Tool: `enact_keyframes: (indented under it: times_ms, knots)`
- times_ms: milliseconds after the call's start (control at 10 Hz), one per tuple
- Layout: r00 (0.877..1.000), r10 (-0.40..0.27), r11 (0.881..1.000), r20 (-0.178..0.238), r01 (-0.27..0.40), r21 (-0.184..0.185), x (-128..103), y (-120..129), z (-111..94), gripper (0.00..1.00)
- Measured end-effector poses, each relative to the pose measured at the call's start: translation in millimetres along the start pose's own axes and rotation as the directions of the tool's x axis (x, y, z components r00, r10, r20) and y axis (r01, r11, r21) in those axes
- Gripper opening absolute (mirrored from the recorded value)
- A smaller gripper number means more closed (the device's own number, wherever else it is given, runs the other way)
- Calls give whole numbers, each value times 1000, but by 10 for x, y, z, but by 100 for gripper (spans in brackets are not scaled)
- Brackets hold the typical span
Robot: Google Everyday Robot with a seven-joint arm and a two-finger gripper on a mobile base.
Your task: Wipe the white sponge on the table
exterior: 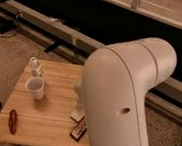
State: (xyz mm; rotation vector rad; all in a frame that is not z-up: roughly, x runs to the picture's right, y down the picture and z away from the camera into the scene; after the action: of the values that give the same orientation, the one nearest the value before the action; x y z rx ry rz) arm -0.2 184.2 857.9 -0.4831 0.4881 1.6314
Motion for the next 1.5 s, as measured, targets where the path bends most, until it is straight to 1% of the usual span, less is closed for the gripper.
enact_keyframes:
  times_ms: [100, 500, 600, 800, 1000, 1300, 1500]
  knots:
    - [1000, 13, 1000, 2, -13, 9, -94, -65, -14, 0]
    - [1000, 9, 1000, 19, -10, 20, -346, 104, -32, 0]
    - [1000, 2, 1000, 21, -3, 19, -389, 194, -29, 0]
    - [999, -28, 1000, 29, 27, 9, -499, 494, -13, 0]
    - [998, -60, 998, 31, 59, 5, -547, 701, -6, 0]
    - [991, -129, 992, 32, 129, 0, -487, 1032, 1, 0]
    - [980, -195, 981, 34, 195, -10, -301, 1311, -11, 0]
